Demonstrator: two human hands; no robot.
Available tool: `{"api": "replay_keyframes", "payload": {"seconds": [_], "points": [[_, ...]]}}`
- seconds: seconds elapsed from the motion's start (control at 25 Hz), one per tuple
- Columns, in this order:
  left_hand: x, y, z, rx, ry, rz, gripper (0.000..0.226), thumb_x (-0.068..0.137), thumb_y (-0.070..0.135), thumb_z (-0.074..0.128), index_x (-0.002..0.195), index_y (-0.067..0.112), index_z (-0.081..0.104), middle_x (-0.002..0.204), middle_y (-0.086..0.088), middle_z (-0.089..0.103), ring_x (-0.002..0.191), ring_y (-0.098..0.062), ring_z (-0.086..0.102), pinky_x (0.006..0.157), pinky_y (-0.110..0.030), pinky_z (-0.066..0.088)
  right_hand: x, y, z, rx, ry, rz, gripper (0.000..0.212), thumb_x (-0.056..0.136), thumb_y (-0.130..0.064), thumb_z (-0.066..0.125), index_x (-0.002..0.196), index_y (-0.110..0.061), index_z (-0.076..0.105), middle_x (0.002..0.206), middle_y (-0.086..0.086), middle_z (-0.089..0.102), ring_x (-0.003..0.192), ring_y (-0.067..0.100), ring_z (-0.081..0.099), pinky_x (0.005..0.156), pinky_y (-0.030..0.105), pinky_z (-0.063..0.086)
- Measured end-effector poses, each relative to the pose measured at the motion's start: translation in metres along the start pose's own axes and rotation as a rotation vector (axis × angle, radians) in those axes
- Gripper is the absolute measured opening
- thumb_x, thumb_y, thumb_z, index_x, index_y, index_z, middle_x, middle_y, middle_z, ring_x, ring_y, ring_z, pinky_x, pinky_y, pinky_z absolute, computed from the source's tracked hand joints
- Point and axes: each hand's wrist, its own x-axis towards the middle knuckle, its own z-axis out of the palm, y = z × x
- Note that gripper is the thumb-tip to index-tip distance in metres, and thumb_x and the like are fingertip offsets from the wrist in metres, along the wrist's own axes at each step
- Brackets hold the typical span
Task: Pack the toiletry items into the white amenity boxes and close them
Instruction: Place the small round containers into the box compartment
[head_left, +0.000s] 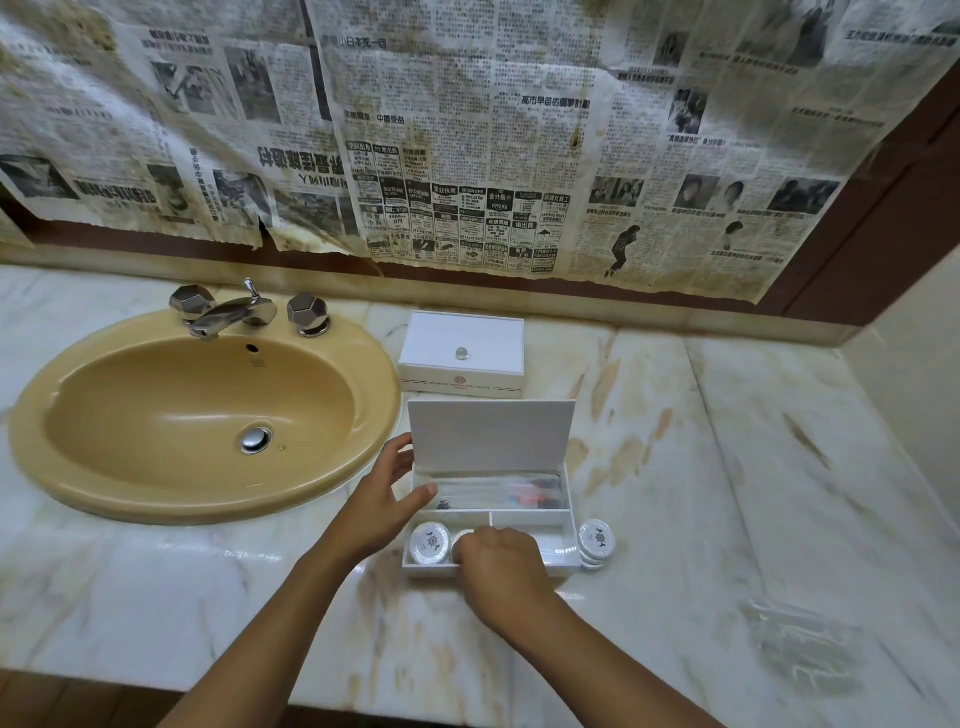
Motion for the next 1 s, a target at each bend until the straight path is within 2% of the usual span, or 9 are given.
{"api": "replay_keyframes", "payload": {"seconds": [0.16, 0.24, 0.36, 0.44, 0.52, 0.6, 0.8, 0.92, 1.0], "points": [[0.000, 0.004, -0.001, -0.002, -0.006, 0.002, 0.078, 0.079, 0.039, 0.069, 0.146, 0.041, 0.029, 0.142, 0.014, 0.051, 0.136, -0.001, 0.043, 0.114, -0.041, 0.037, 0.003, 0.002, 0.001, 0.070, 0.043, 0.015, 0.015, 0.086, -0.006, 0.052, 0.094, -0.013, 0.062, 0.106, 0.013, 0.065, 0.098, 0.035, 0.060, 0.060, 0.030, 0.030], [-0.001, 0.005, -0.001, -0.001, -0.013, 0.001, 0.081, 0.077, 0.037, 0.071, 0.144, 0.046, 0.027, 0.141, 0.017, 0.048, 0.135, -0.002, 0.043, 0.112, -0.038, 0.037, 0.002, 0.005, -0.005, 0.163, 0.091, 0.017, 0.016, 0.089, -0.026, 0.056, 0.100, -0.018, 0.065, 0.110, 0.007, 0.066, 0.103, 0.030, 0.060, 0.073, 0.033, 0.042], [-0.003, 0.008, -0.001, 0.001, -0.016, 0.004, 0.080, 0.073, 0.039, 0.071, 0.136, 0.058, 0.025, 0.138, 0.022, 0.047, 0.133, 0.000, 0.044, 0.110, -0.035, 0.038, 0.004, 0.015, -0.022, 0.315, 0.195, 0.103, 0.041, 0.086, -0.057, 0.055, 0.110, -0.025, 0.067, 0.110, -0.004, 0.067, 0.105, 0.018, 0.059, 0.085, 0.030, 0.044], [-0.003, 0.009, -0.002, 0.022, -0.027, 0.016, 0.081, 0.078, 0.033, 0.073, 0.133, 0.064, 0.021, 0.137, 0.025, 0.045, 0.134, -0.001, 0.042, 0.111, -0.034, 0.037, 0.008, 0.028, -0.035, 0.395, 0.373, 0.190, 0.034, 0.088, -0.054, 0.055, 0.103, -0.026, 0.068, 0.101, -0.007, 0.067, 0.097, 0.014, 0.060, 0.079, 0.026, 0.043], [-0.003, 0.010, -0.002, 0.043, -0.043, 0.026, 0.085, 0.085, 0.028, 0.073, 0.132, 0.067, 0.014, 0.138, 0.027, 0.040, 0.134, 0.000, 0.039, 0.111, -0.034, 0.036, 0.010, 0.050, -0.042, 0.438, 0.525, 0.272, 0.019, 0.090, -0.038, 0.056, 0.094, -0.024, 0.068, 0.094, -0.004, 0.065, 0.090, 0.017, 0.061, 0.072, 0.026, 0.043], [-0.004, 0.010, -0.003, 0.063, -0.056, 0.036, 0.087, 0.088, 0.027, 0.072, 0.132, 0.069, 0.009, 0.141, 0.027, 0.036, 0.135, 0.001, 0.037, 0.111, -0.034, 0.035, 0.009, 0.074, -0.045, 0.452, 0.579, 0.362, 0.015, 0.089, -0.025, 0.056, 0.097, -0.021, 0.067, 0.096, -0.001, 0.063, 0.088, 0.020, 0.061, 0.071, 0.027, 0.045], [-0.004, 0.009, -0.002, 0.071, -0.064, 0.034, 0.089, 0.089, 0.027, 0.070, 0.133, 0.069, 0.006, 0.141, 0.028, 0.033, 0.134, 0.002, 0.035, 0.111, -0.032, 0.034, 0.002, 0.123, -0.030, 0.358, 0.365, 0.561, 0.031, 0.088, -0.014, 0.057, 0.118, -0.021, 0.059, 0.119, 0.003, 0.058, 0.097, 0.022, 0.059, 0.074, 0.026, 0.045], [-0.003, 0.008, 0.001, 0.047, -0.070, 0.025, 0.091, 0.090, 0.020, 0.070, 0.143, 0.055, 0.005, 0.138, 0.031, 0.034, 0.133, 0.004, 0.035, 0.105, -0.026, 0.035, -0.003, 0.136, -0.017, 0.311, 0.103, 0.617, 0.043, 0.083, -0.021, 0.062, 0.124, -0.026, 0.053, 0.128, 0.001, 0.052, 0.111, 0.022, 0.054, 0.087, 0.032, 0.047], [-0.003, 0.008, 0.002, 0.020, -0.066, 0.008, 0.088, 0.089, 0.015, 0.069, 0.144, 0.048, 0.008, 0.137, 0.028, 0.036, 0.135, 0.001, 0.035, 0.099, -0.020, 0.036, -0.006, 0.138, -0.012, 0.304, 0.010, 0.625, 0.048, 0.080, -0.022, 0.063, 0.127, -0.027, 0.052, 0.130, -0.002, 0.051, 0.116, 0.021, 0.051, 0.090, 0.032, 0.044]]}}
